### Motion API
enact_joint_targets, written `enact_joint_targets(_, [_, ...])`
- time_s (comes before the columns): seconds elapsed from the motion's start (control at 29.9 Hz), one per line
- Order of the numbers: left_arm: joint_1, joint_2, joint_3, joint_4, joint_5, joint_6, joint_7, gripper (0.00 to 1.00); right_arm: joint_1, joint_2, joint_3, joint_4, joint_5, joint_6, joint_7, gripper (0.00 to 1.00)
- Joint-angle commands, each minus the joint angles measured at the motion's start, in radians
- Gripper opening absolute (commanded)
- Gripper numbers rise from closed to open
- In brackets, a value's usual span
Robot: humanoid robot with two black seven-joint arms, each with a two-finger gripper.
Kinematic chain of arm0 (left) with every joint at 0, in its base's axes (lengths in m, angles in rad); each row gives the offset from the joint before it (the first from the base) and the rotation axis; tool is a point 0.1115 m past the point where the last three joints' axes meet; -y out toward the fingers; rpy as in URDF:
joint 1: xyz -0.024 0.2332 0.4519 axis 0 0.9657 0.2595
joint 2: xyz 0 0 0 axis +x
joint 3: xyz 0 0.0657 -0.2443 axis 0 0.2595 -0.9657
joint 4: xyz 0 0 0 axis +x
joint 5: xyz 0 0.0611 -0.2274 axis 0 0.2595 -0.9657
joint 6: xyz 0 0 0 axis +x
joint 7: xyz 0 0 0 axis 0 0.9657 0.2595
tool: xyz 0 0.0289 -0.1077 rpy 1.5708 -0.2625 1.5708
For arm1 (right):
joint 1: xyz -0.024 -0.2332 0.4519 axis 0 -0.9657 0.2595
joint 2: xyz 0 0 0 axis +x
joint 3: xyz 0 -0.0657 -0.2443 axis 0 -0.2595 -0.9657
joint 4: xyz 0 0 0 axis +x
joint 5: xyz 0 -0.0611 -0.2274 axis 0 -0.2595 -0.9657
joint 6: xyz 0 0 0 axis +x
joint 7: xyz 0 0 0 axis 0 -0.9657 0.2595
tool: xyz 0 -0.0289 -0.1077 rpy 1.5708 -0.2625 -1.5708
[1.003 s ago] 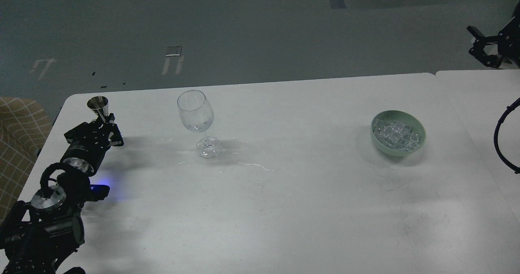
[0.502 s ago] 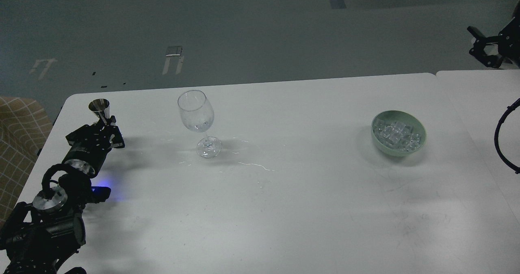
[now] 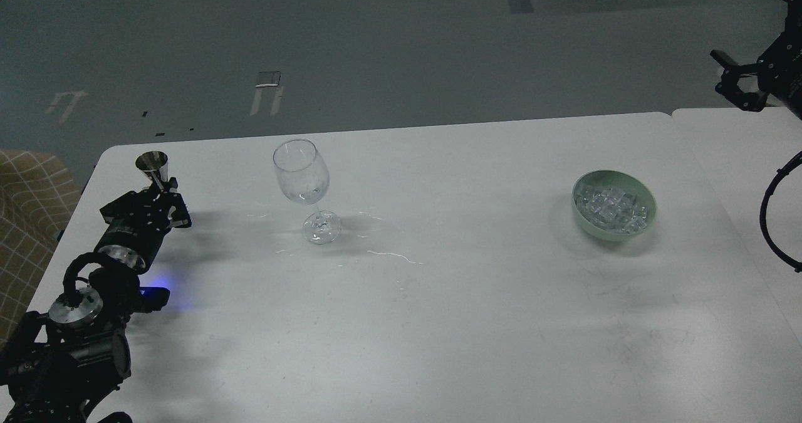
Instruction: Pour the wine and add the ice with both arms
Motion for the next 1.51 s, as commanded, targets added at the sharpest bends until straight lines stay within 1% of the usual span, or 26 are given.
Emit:
enact_joint_targets(0.0, [0.004, 0.002, 0.000, -0.001, -0.001, 0.001, 0.000, 0.16, 0.001, 0.002, -0.004, 0.002, -0.001, 0.000, 0.000, 1.00])
enact_joint_targets(0.1, [0.009, -0.001, 0.000, -0.002, 0.002, -0.003, 0.000, 0.24, -0.002, 0.002, -0.004, 0.002, -0.001, 0.000, 0.002, 1.00])
enact_joint_targets(0.23, [0.009, -0.001, 0.000, -0.001, 0.000, 0.000, -0.002, 0.29, 0.000, 0.002, -0.004, 0.002, -0.001, 0.000, 0.000, 1.00])
enact_joint_targets(0.33, [0.009, -0.004, 0.002, -0.001, 0.000, 0.003, -0.002, 0.41, 0.000, 0.000, -0.007, 0.003, -0.001, 0.000, 0.000, 1.00])
enact_joint_targets(0.37, [0.009, -0.005, 0.002, 0.001, 0.002, 0.003, -0.002, 0.49, 0.001, 0.000, -0.011, 0.003, -0.001, 0.000, 0.000, 1.00])
enact_joint_targets(0.5, [0.009, -0.005, 0.002, 0.001, 0.002, 0.003, -0.002, 0.54, 0.006, 0.002, -0.011, 0.005, -0.001, -0.001, 0.002, 1.00])
enact_joint_targets(0.54, [0.007, -0.002, 0.000, 0.001, 0.000, 0.003, -0.002, 0.58, 0.006, 0.002, -0.011, 0.005, -0.001, -0.001, 0.002, 1.00])
enact_joint_targets(0.67, [0.006, 0.002, 0.002, 0.002, 0.000, 0.003, 0.000, 0.64, 0.003, 0.003, -0.011, 0.005, -0.001, -0.001, 0.002, 1.00])
enact_joint_targets(0.9, [-0.001, 0.005, 0.002, -0.015, 0.005, 0.000, 0.006, 0.70, 0.003, 0.000, -0.011, 0.003, -0.001, 0.002, 0.002, 1.00])
enact_joint_targets(0.97, [-0.002, 0.010, 0.000, -0.030, 0.006, 0.000, 0.008, 0.77, 0.004, -0.001, -0.011, -0.001, -0.001, 0.007, 0.002, 1.00])
enact_joint_targets(1.07, [0.004, 0.011, 0.000, -0.053, 0.006, 0.000, 0.008, 0.79, 0.006, -0.003, -0.011, -0.001, 0.001, 0.008, 0.002, 1.00])
enact_joint_targets(1.3, [0.055, 0.042, 0.000, -0.198, 0.006, 0.001, 0.009, 0.80, 0.003, -0.015, -0.011, 0.002, 0.004, 0.017, 0.003, 1.00])
enact_joint_targets(1.4, [0.059, 0.083, -0.003, -0.277, 0.006, 0.004, 0.009, 0.81, -0.002, -0.017, -0.006, 0.011, 0.008, 0.036, 0.003, 1.00])
enact_joint_targets(1.47, [0.059, 0.106, 0.000, -0.307, 0.008, 0.004, 0.011, 0.83, 0.000, -0.017, -0.001, 0.012, 0.008, 0.042, 0.003, 1.00])
